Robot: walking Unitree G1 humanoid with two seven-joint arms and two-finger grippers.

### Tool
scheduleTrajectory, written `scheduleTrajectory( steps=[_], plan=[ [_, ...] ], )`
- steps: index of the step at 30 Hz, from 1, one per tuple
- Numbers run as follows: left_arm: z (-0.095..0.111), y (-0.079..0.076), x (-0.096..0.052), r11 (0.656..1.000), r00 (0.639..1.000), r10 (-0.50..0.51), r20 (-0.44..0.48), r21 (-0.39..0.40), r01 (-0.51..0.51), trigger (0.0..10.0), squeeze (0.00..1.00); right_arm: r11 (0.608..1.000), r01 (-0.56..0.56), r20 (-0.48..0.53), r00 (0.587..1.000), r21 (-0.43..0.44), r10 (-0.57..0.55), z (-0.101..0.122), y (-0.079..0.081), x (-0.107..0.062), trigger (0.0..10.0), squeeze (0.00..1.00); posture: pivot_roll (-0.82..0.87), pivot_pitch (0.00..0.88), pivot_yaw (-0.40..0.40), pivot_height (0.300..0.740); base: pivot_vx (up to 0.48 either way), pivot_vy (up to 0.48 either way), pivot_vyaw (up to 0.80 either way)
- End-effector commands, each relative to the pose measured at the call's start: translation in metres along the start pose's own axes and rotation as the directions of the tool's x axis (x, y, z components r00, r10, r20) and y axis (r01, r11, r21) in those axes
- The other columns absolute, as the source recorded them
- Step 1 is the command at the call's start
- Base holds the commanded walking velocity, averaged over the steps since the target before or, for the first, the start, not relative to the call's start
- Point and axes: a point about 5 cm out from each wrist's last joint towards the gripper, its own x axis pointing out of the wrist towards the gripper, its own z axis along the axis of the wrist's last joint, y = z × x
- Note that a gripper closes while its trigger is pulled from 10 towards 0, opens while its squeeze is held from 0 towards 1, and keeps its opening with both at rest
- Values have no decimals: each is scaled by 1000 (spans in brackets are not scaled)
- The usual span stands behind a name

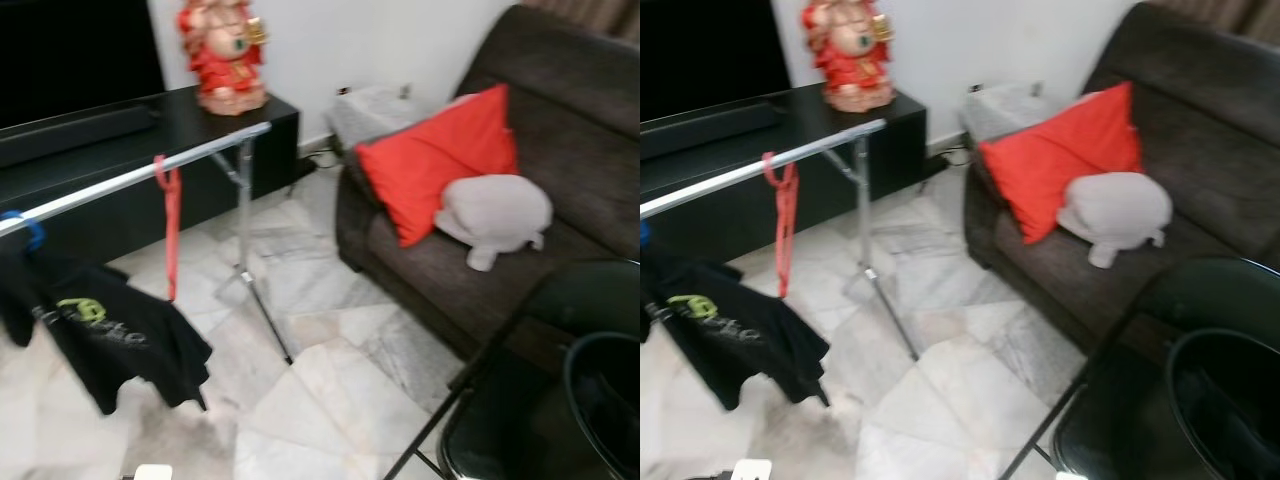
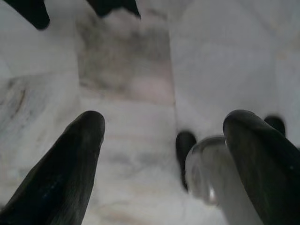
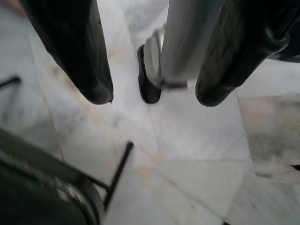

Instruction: Hang hanger

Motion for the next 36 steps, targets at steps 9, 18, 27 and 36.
scheduleTrajectory(
  steps=[9,18,27,36],
  plan=[
    [-4,-2,-1,1000,1000,-7,-19,-11,7,10000,0,999,35,-24,999,9,-34,-7,-18,-6,10000,0,5,98,-29,740,0,0,-788],
    [-1,-1,0,1000,1000,-11,-10,-9,11,10000,0,1000,16,-14,1000,11,-16,-3,-2,-1,10000,0,5,89,-19,740,0,0,-788],
    [1,-1,1,1000,1000,-18,-8,-1,18,10000,0,1000,6,-8,1000,13,-6,-3,4,1,10000,0,4,71,-8,740,0,0,-788],
    [4,-1,2,999,1000,-30,-2,23,31,10000,0,998,40,35,999,48,-41,1,-18,-5,10000,0,5,51,1,740,0,0,-524]
  ],
)
